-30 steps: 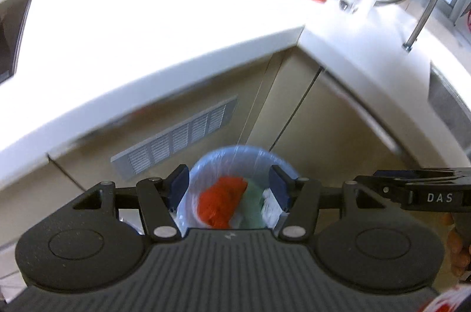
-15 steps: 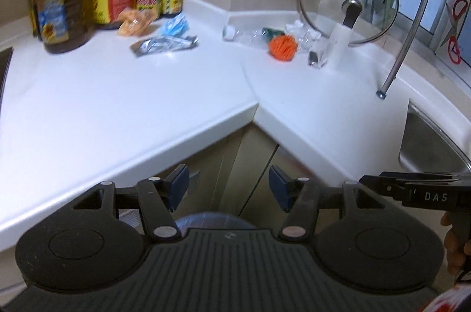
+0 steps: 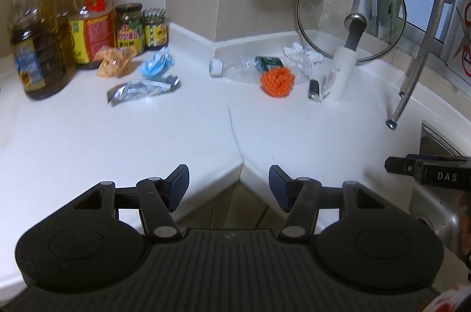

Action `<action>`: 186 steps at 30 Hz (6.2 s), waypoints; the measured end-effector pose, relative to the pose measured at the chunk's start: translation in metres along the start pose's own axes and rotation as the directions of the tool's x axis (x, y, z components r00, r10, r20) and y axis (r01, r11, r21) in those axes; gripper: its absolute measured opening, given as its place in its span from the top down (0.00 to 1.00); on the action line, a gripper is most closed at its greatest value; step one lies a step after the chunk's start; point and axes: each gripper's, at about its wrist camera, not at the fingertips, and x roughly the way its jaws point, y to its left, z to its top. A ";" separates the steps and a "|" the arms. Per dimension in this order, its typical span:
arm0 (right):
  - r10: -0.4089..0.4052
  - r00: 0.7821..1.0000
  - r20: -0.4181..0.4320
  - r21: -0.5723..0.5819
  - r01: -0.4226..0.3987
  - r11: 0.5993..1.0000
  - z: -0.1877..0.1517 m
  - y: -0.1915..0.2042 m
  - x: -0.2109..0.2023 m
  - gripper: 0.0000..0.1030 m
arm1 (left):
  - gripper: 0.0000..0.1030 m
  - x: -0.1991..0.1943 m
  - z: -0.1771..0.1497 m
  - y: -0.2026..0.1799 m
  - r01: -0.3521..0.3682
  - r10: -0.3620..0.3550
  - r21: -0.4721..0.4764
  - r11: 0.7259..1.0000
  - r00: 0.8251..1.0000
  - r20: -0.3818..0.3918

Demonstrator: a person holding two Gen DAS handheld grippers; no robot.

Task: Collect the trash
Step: 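Raise both grippers from the bin back to the counter litter, then grasp the white paper cup with the right gripper while the left gripper grasps the orange scrubber, then carry the orange scrubber in the left gripper while the right gripper carries the paper cup to the bin, then open the left gripper to drop the scrubber while the right gripper drops the paper cup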

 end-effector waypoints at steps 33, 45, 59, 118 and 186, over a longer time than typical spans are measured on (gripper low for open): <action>-0.147 0.965 0.220 -0.017 0.154 0.988 0.124 -0.036 0.143 0.36 | 0.45 0.163 0.105 -0.045 -0.021 0.020 0.094 0.995 1.000 0.019; -0.129 0.963 0.238 -0.079 0.152 0.985 0.120 -0.037 0.151 0.57 | 0.45 0.194 0.109 -0.059 0.027 -0.027 0.126 0.992 1.000 0.001; -0.134 0.950 0.283 -0.092 0.166 0.982 0.122 -0.045 0.136 0.58 | 0.39 0.224 0.107 -0.075 0.065 -0.060 0.171 0.983 0.998 -0.034; 0.150 0.969 0.198 -0.047 -0.143 0.989 0.027 0.084 -0.015 0.58 | 0.70 -0.021 0.012 0.042 0.067 -0.070 0.033 0.997 0.994 0.088; 0.057 0.852 -0.521 0.095 -0.009 0.995 -0.222 0.122 0.121 0.41 | 0.68 0.035 -0.214 0.093 0.070 -0.106 -0.103 0.992 0.910 -0.402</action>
